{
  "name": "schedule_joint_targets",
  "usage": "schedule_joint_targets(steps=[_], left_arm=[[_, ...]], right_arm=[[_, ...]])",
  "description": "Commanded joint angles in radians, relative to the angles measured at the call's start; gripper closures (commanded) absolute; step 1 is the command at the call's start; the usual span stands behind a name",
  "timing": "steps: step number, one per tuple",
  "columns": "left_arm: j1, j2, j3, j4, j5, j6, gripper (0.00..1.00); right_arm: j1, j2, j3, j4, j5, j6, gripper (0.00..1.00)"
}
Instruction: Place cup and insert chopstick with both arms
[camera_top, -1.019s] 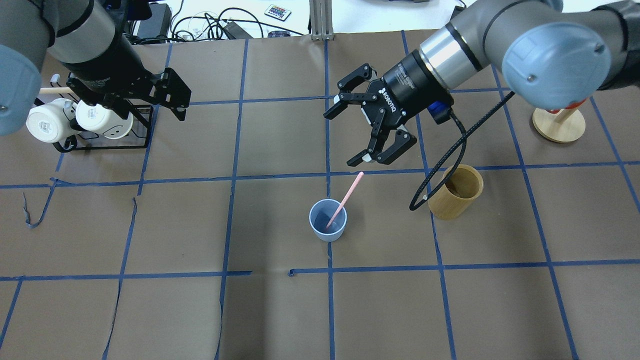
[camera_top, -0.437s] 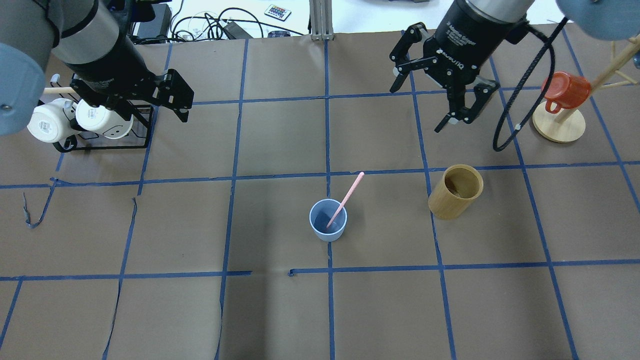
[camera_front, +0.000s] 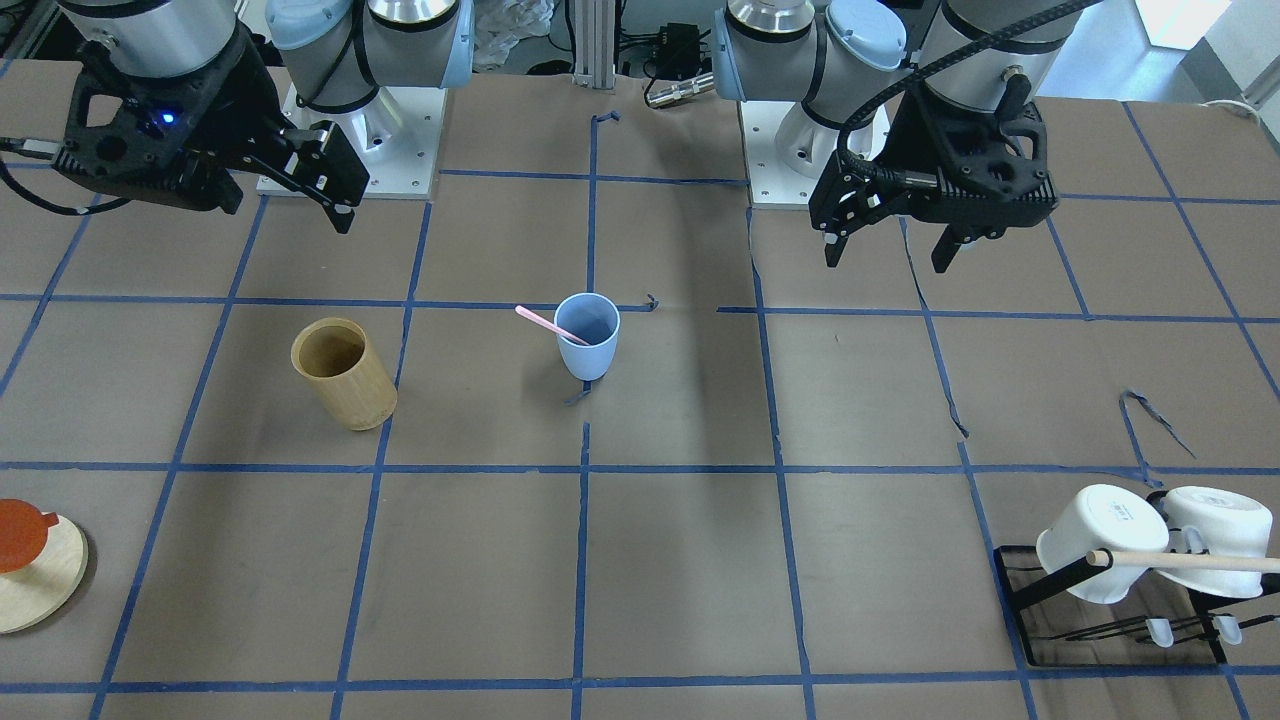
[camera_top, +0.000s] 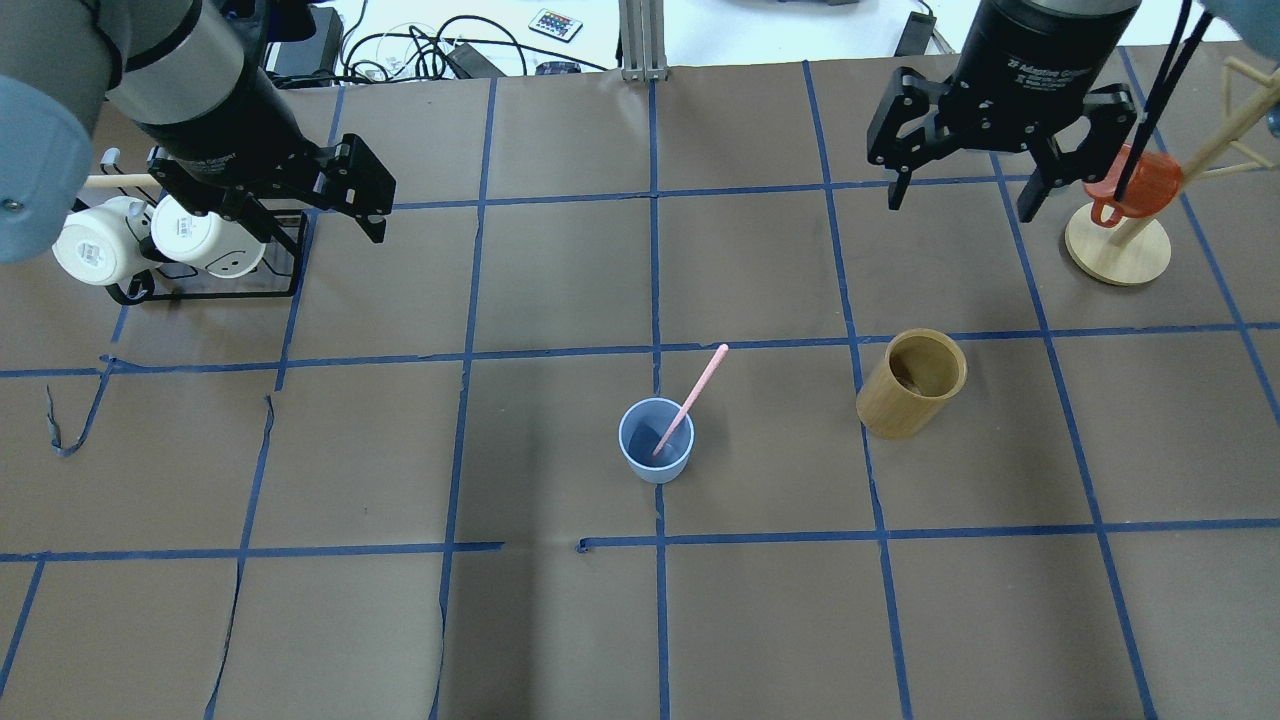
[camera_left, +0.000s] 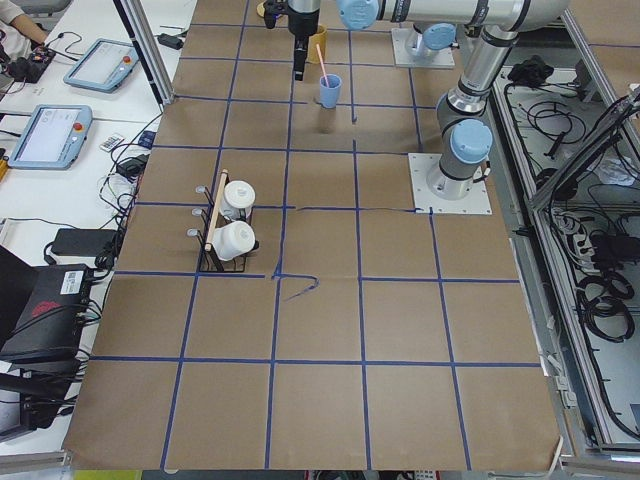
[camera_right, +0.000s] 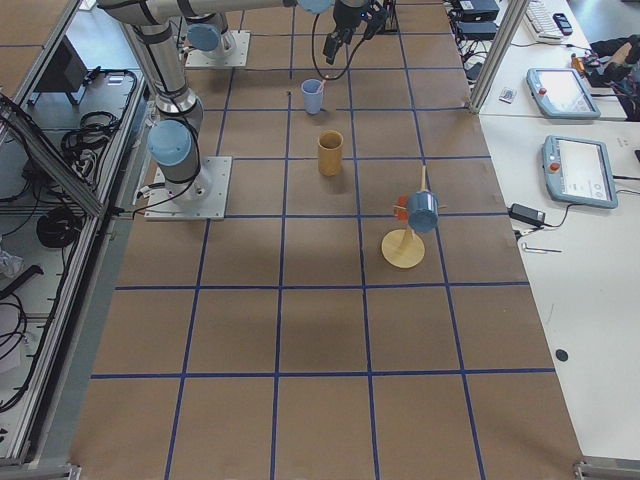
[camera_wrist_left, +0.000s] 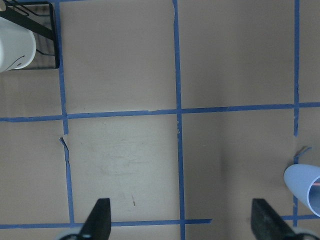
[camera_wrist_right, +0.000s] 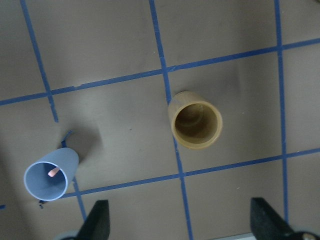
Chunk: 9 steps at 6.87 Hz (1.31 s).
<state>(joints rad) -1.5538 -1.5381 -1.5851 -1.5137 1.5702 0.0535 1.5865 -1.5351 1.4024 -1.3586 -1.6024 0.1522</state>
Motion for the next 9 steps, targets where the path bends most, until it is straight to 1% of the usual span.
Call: schedule_joint_targets(steps=[1,2,3,4,5,7,9], left_arm=[[0.000,0.001,0.001,0.000,-0.004,0.000,0.00],[0.000,0.001,0.001,0.000,-0.002,0.002,0.00],[0.000,0.001,0.001,0.000,-0.002,0.000,0.00],[0.000,0.001,0.001,0.000,-0.002,0.000,0.00],[0.000,0.001,0.001,0.000,-0.002,0.000,0.00],[0.000,0.001,0.001,0.000,-0.007,0.000,0.00],[0.000,0.003,-0.001,0.000,-0.004,0.000,0.00]], right_arm=[[0.009,-0.020,0.003,-0.005,-0.010,-0.080,0.00],[0.010,-0.022,0.012,-0.011,0.001,-0.138,0.00],[0.012,-0.022,0.016,-0.014,0.004,-0.140,0.00],[0.010,-0.019,0.024,-0.023,0.043,-0.143,0.00],[0.004,-0.017,0.029,-0.037,0.050,-0.141,0.00],[0.007,-0.019,0.044,-0.037,0.039,-0.132,0.00],[0.003,-0.019,0.067,-0.062,0.036,-0.128,0.00]])
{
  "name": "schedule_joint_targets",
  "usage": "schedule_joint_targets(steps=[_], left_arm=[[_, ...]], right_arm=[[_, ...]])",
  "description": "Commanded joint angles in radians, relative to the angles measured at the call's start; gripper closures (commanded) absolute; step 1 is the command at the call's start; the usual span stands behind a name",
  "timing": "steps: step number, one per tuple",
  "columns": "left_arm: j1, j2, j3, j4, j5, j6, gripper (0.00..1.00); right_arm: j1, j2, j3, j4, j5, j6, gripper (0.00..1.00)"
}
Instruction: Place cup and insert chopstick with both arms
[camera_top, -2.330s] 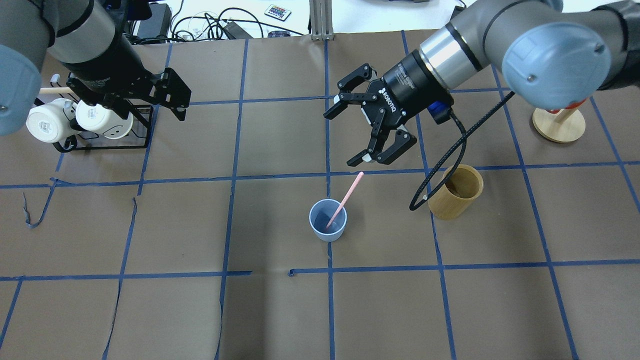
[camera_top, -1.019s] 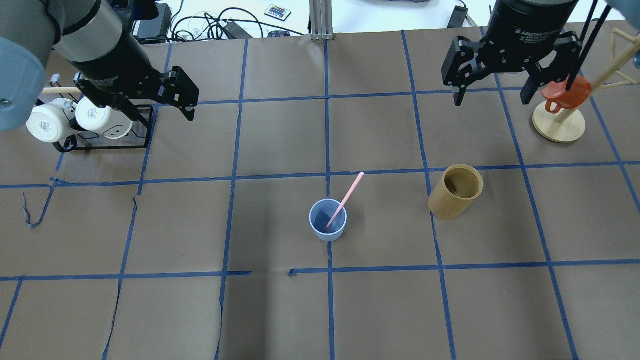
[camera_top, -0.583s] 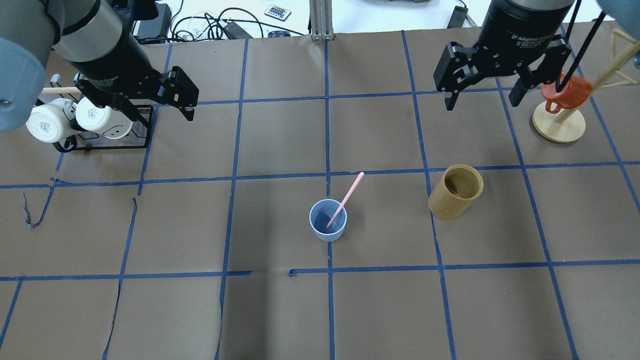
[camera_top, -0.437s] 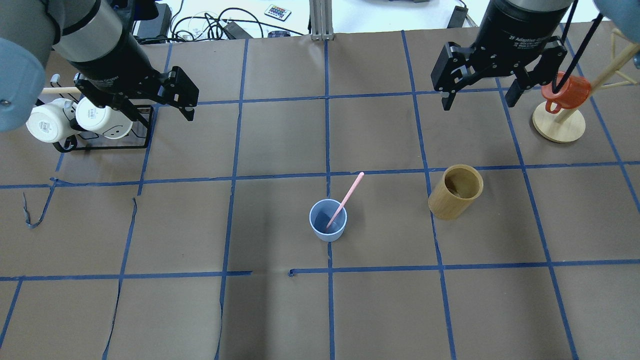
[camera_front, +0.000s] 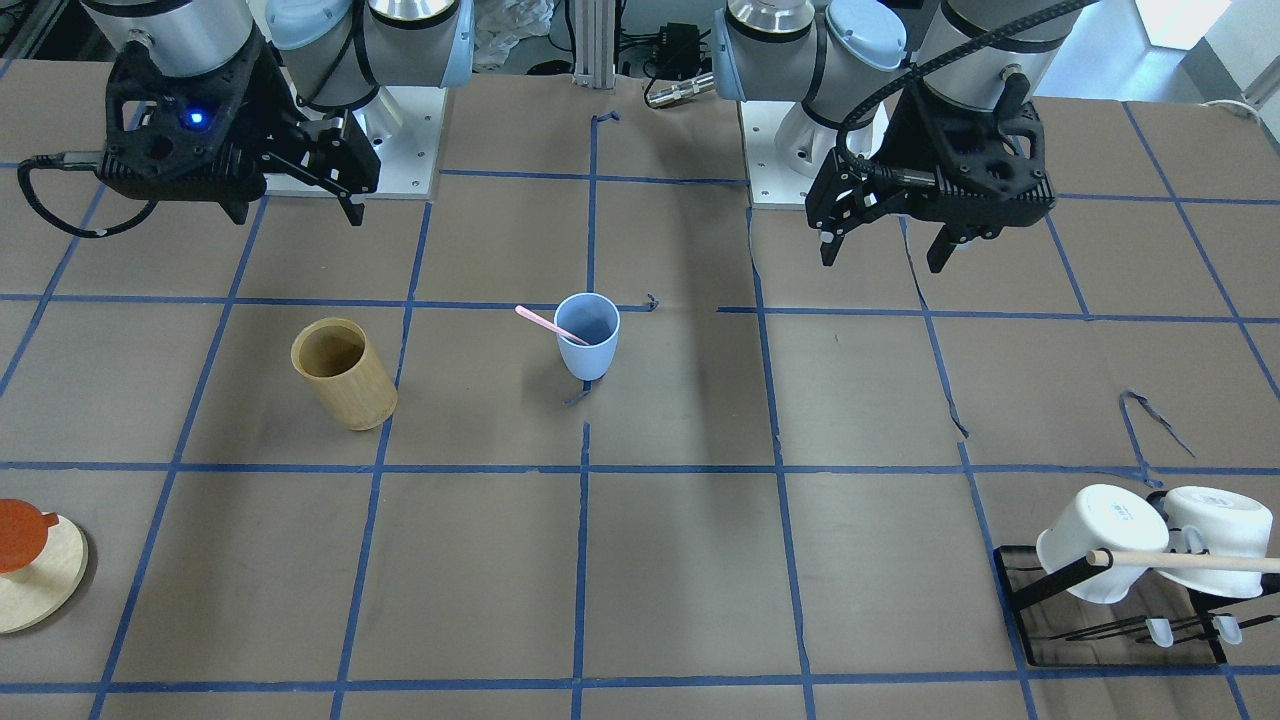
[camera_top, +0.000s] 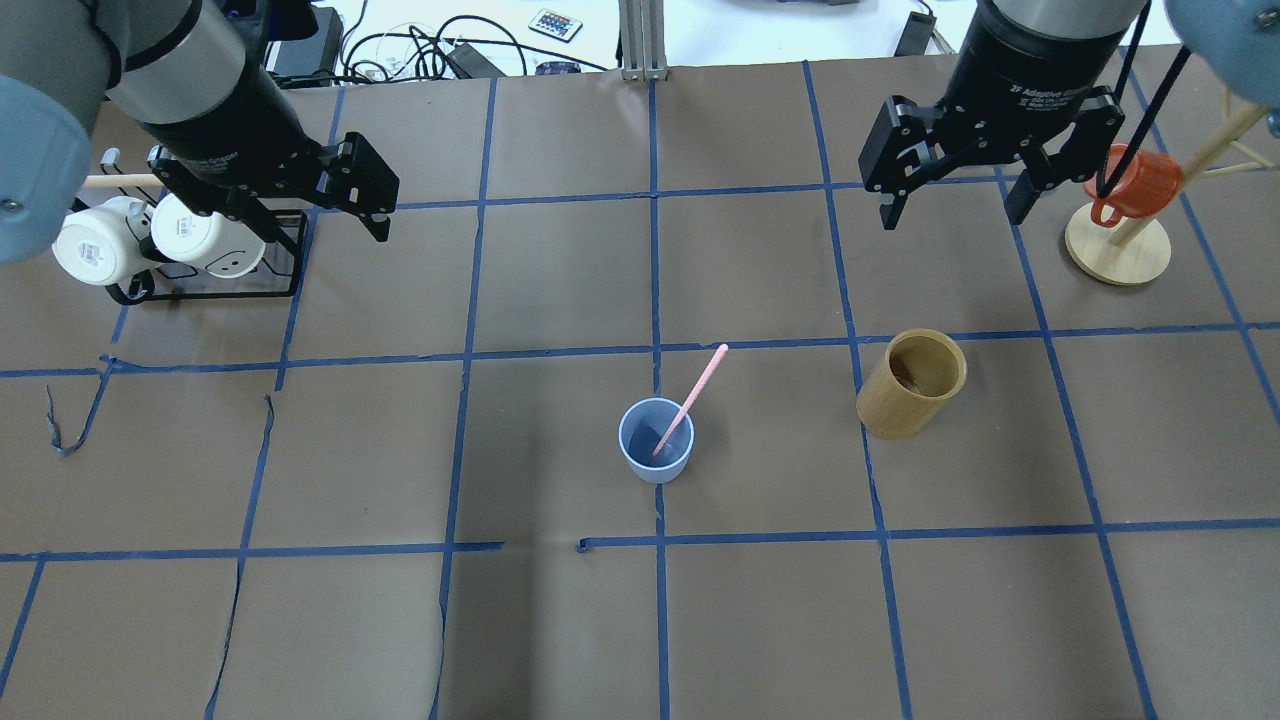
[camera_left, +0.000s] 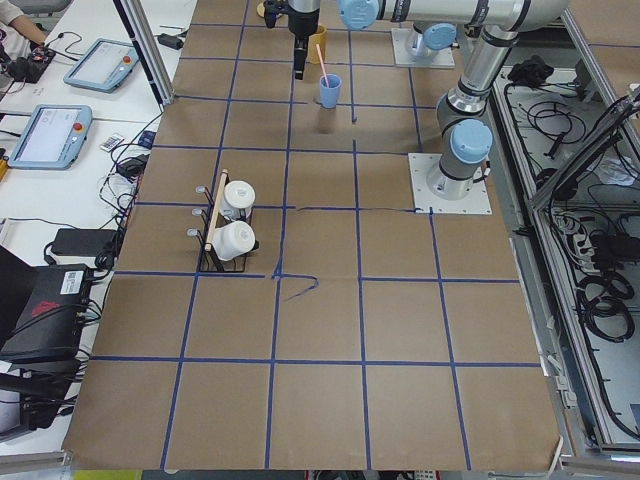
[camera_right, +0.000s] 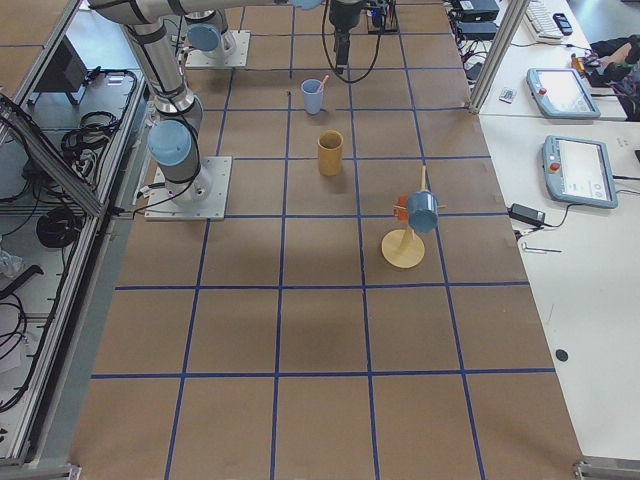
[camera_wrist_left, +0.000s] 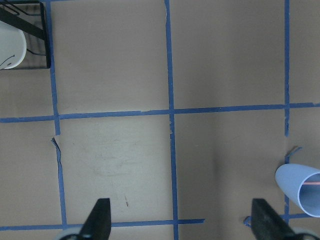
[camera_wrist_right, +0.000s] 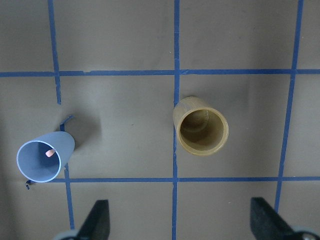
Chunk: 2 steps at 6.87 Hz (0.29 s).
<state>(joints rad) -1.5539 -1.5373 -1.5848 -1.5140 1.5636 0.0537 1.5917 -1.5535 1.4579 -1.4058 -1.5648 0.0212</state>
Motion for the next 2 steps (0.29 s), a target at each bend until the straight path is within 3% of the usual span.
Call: schedule_joint_targets(steps=[1,2], left_arm=[[0.000,0.003,-0.001,0.000,0.006,0.000,0.00],[0.000,0.000,-0.001,0.000,0.006,-0.002,0.00]], right_arm=[[-0.003,0.000,0.012,-0.013,-0.001,0.006,0.00],[-0.003,0.000,0.012,-0.013,-0.001,0.014,0.00]])
